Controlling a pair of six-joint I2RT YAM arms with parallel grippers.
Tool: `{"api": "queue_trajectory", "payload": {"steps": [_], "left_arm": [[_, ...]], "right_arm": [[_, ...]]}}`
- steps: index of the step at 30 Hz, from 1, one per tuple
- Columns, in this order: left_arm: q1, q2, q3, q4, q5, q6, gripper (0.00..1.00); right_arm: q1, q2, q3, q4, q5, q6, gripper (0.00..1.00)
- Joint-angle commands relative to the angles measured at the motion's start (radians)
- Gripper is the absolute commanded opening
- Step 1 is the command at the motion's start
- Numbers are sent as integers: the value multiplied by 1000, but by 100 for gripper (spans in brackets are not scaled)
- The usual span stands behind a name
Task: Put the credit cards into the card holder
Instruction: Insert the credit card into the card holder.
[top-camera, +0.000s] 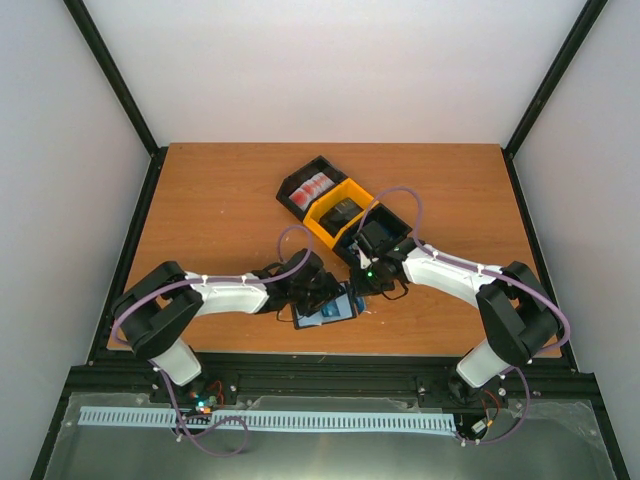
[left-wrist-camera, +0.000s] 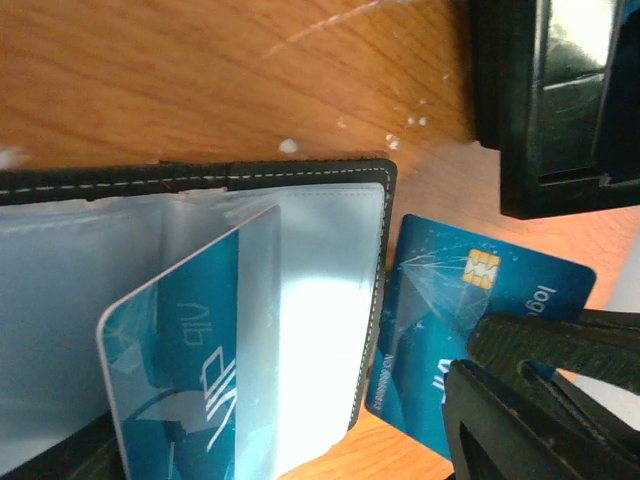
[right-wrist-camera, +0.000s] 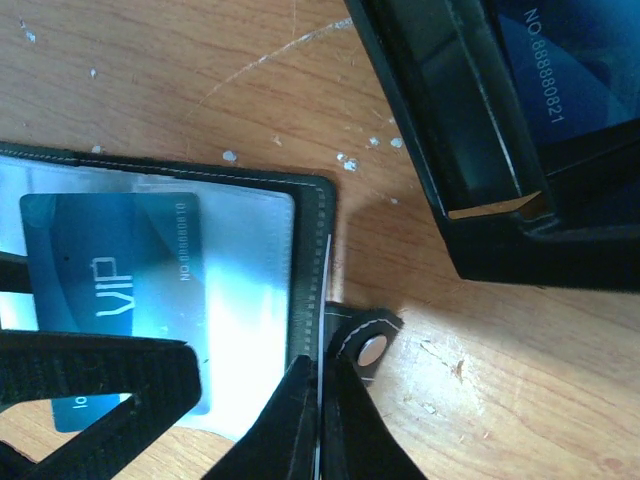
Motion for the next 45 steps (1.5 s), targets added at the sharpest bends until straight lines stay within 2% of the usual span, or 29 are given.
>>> {"api": "queue_trajectory", "payload": {"steps": [1,20,26,35,39,45], "left_arm": [[-13,-44,-20,-169,-24,-1,69],[-13,-244,-154,-172,12,-74,71],[-13,-260,-162,-193,20,-82,78],[-12,-244,-147,-183,28,-64,78],[-4,-198,-100,-182,41,-11,78],[15,-139,-40,-167,75,70,77]], "right_arm": [[8,10,-8,14,-7,10,3],[8,-5,-6,48,-83,-11,3],[8,18,7,35,-90,-16,3],[12,31,10,55,-140,-52,3],[22,59,30,34,-112,-60,3],[34,101,75,-79,43,-42,3]]}}
